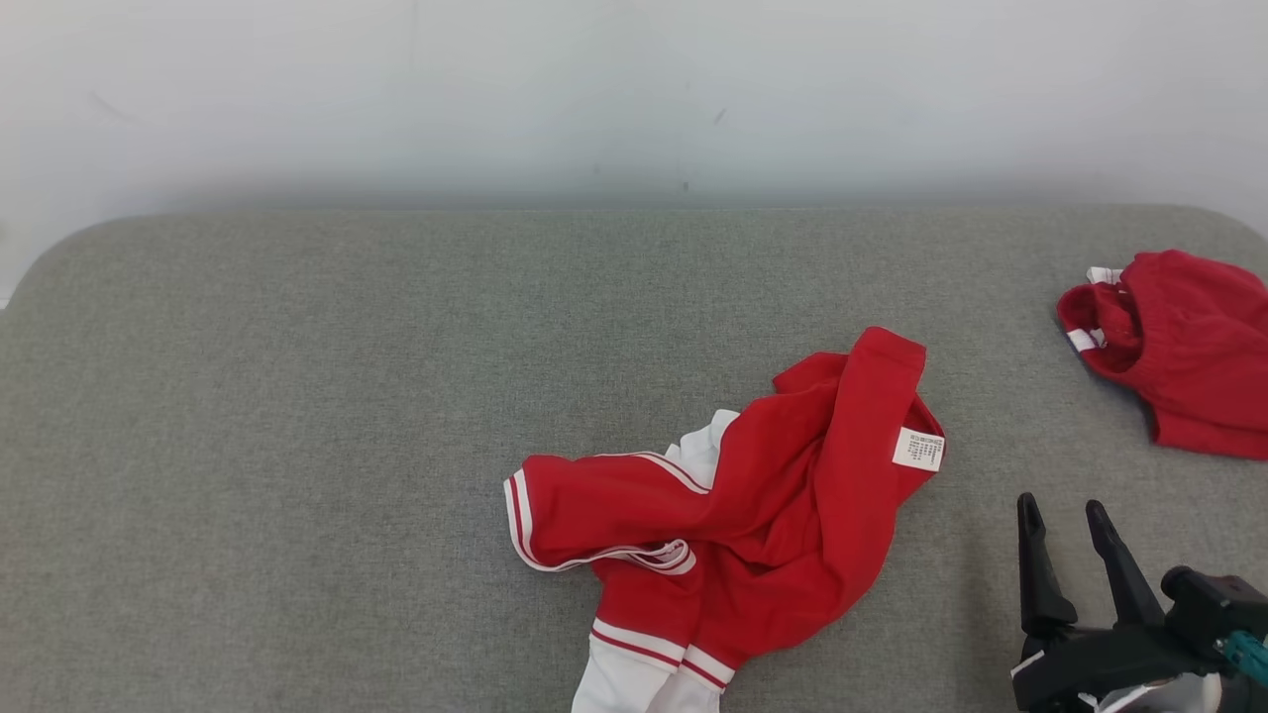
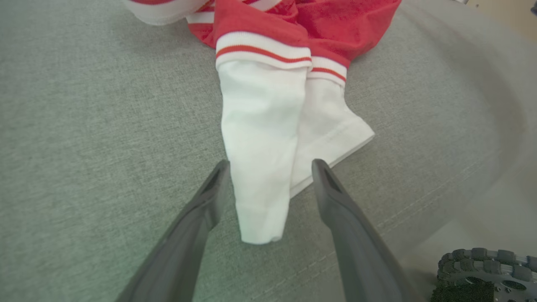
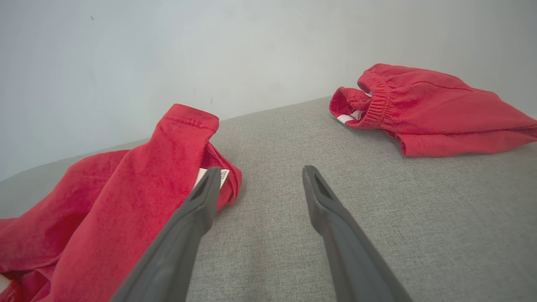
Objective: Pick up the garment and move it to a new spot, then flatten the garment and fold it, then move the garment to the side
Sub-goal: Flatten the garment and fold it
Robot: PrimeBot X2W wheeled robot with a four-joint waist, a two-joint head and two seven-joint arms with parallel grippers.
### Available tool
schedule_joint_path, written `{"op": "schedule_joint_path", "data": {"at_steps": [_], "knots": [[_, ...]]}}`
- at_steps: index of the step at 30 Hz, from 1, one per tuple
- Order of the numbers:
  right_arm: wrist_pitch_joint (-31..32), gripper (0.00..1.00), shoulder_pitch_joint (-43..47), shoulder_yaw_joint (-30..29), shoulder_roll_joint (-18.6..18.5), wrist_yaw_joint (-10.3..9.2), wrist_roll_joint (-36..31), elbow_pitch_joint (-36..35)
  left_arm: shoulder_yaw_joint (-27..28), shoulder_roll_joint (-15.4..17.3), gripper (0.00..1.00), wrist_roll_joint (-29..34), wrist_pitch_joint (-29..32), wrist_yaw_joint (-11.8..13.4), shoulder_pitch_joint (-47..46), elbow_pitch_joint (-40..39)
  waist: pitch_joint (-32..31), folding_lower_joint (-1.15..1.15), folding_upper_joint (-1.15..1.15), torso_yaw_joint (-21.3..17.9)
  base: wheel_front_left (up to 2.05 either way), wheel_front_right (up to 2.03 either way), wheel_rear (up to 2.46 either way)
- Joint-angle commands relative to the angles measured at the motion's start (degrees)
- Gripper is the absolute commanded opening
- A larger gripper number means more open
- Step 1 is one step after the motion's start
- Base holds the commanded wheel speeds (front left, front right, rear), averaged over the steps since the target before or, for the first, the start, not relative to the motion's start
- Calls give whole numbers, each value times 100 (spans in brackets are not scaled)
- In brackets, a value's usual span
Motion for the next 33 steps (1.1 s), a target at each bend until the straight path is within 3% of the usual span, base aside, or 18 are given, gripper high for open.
{"op": "schedule_joint_path", "data": {"at_steps": [1, 5, 13, 14, 16, 18, 23, 28, 33], "knots": [[-24, 100, 60, -29, 17, -12, -47, -25, 4, 28, 100, 33, -15, 1, 68, -6, -6, 1, 0, -11, 0, 0, 0], [-23, 100, 225, -171, 120, -12, -91, -146, 1, 147, 100, 170, -15, 29, 138, 31, -5, 1, 0, -14, 0, 0, 0], [-24, 100, 300, -181, 242, -12, -189, -171, 21, 88, 100, 224, -15, 74, -79, 476, -66, 1, 0, -43, 0, 0, 0], [-25, 100, 293, -174, 245, -12, -189, -178, 46, 69, 85, 208, -15, 85, -122, 518, -69, 1, 0, -50, 0, 0, 0], [-24, 100, 285, -178, 251, -12, -209, -190, 78, 53, 33, 192, -15, 102, -198, 584, -70, 1, 0, -61, 0, 0, 0], [-25, 100, 304, -191, 252, -12, -224, -211, 116, 34, 0, 193, -15, 133, -267, 535, -64, 1, 0, -64, 0, 0, 0], [-24, 100, 387, -235, 291, -12, -247, -237, 327, 51, 0, 51, -15, 126, -243, 171, -60, 1, 0, -34, 0, 0, 0], [-24, 100, 407, -244, 334, -12, -258, -228, 1020, 85, 0, -345, -15, 185, -119, -483, -41, 1, 0, 65, 0, 0, 0], [-25, 100, 323, -179, 329, -12, -240, -156, 1611, 247, 0, -465, -15, 221, -38, -451, -22, 1, 0, 101, 0, 0, 0]]}}
